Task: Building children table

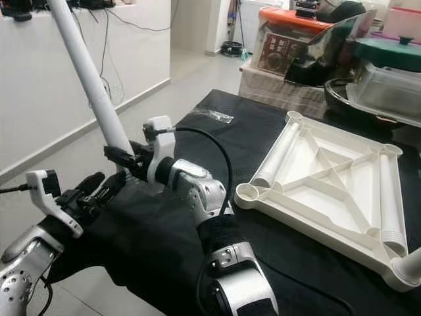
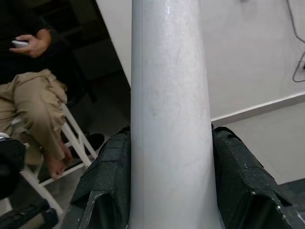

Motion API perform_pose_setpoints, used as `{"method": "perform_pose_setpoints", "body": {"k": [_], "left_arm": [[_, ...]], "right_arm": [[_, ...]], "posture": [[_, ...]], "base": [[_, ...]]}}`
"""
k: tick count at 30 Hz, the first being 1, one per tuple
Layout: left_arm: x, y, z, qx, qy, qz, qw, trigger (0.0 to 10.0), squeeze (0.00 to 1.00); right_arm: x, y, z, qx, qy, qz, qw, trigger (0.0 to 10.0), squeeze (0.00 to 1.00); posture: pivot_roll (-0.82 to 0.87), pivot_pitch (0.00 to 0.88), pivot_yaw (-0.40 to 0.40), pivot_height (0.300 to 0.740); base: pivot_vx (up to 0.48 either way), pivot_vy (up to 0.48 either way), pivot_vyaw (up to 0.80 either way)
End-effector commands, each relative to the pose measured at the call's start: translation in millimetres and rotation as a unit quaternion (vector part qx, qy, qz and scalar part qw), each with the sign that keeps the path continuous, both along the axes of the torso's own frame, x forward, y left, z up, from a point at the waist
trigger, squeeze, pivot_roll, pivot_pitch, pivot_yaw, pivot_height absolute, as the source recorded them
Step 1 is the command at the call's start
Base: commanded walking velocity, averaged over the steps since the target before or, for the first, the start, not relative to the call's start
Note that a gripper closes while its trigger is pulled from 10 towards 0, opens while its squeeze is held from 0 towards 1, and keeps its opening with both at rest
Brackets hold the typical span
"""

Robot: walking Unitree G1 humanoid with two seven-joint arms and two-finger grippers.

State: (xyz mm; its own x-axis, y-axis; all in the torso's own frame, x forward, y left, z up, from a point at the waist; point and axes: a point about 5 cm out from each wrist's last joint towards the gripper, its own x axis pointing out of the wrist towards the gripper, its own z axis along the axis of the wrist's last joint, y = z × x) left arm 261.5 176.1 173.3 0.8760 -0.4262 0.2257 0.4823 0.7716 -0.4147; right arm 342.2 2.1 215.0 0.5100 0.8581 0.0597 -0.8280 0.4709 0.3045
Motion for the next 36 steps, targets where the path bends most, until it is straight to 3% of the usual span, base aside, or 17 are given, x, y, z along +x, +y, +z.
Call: {"method": "perform_pose_setpoints", "body": {"k": [1,13,23,32,36], "left_arm": [[0.5,-2.1,-7,0.003,0.02,-0.009,1.0,10.0,0.0],[-2.5,-12.7,-14,0.028,0.032,-0.065,0.997,10.0,0.0],[-5.1,-11.1,-18,0.038,0.036,-0.06,0.997,10.0,0.0],[3.8,-4.7,-17,0.05,0.029,-0.017,0.998,10.0,0.0],[3.3,-8.8,-17,0.054,0.028,-0.031,0.998,10.0,0.0]], "right_arm": [[-10.3,11.6,-1,0.03,0.013,0.013,0.999,0.0,0.0],[-26.5,27.8,19,0.025,-0.014,0.034,0.999,0.0,0.0],[-34.5,39.5,30,0.031,-0.03,0.059,0.997,0.0,0.0],[-42.3,42.8,32,0.035,-0.027,0.074,0.996,0.0,0.0],[-41.8,42.5,32,0.037,-0.023,0.071,0.997,0.0,0.0]], "posture": [[0.07,0.0,-0.078,0.74],[0.07,0.0,-0.079,0.74],[0.08,0.0,-0.086,0.74],[0.07,0.0,-0.081,0.74],[0.07,0.0,-0.078,0.74]], "base": [[0.0,0.0,0.0],[0.0,0.0,0.0],[0.0,0.0,0.0],[0.0,0.0,0.0],[0.0,0.0,0.0]]}}
